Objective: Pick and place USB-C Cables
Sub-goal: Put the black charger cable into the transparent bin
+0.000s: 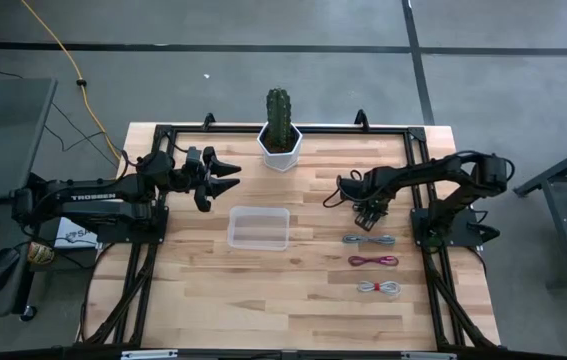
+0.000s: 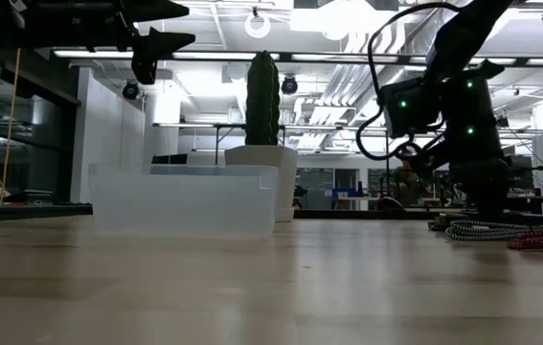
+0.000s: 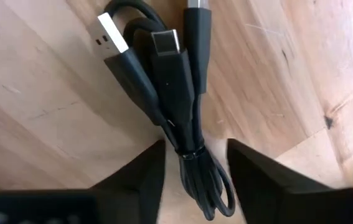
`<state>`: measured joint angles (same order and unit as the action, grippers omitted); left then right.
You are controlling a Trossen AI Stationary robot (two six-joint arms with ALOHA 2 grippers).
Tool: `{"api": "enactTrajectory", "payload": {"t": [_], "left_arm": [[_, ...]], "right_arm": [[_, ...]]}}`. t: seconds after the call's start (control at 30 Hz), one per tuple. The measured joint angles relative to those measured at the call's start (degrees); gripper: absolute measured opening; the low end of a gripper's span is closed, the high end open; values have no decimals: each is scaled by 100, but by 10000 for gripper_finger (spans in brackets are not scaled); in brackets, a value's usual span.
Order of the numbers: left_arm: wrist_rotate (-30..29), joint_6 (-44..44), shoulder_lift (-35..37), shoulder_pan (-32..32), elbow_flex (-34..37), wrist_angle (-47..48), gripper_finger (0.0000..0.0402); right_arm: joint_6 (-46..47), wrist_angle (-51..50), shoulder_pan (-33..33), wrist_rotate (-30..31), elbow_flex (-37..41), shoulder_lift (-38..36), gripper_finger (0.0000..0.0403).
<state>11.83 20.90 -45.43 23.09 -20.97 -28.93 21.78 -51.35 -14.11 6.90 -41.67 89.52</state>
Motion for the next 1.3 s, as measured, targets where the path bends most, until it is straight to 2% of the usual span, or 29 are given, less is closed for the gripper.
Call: {"api": "enactTrajectory", "payload": {"t": [0.2, 0.23, 0.47, 0.63, 0.73, 0.87, 1.03, 1.2, 1.3], "left_arm": [[-2, 1, 0, 0, 0, 0, 189], [-2, 6, 0, 0, 0, -1, 189], [-2, 1, 0, 0, 0, 0, 189], [-2, 1, 0, 0, 0, 16, 189], [-2, 1, 0, 0, 0, 42, 188], [0, -2, 0, 0, 0, 44, 189], [0, -78, 2, 0, 0, 113, 189], [23, -204, 2, 0, 0, 331, 189], [447, -203, 1, 4, 0, 299, 188]], "right_arm": [[28, -16, -2, 109, 7, 7, 27], [26, -27, -7, 149, 7, 7, 18], [80, -559, 102, 142, 55, -224, 26], [546, -609, 457, 287, 37, -961, 9], [872, -68, 842, 690, 39, -1496, 10], [825, 1497, 1396, 1331, 156, -2091, 5], [-29, 4485, 1718, 1778, 760, -2318, 5], [-1035, 8158, 1698, 1518, 1463, -1875, 5], [-1440, 9859, 1700, 1187, 1568, -1515, 5]]}}
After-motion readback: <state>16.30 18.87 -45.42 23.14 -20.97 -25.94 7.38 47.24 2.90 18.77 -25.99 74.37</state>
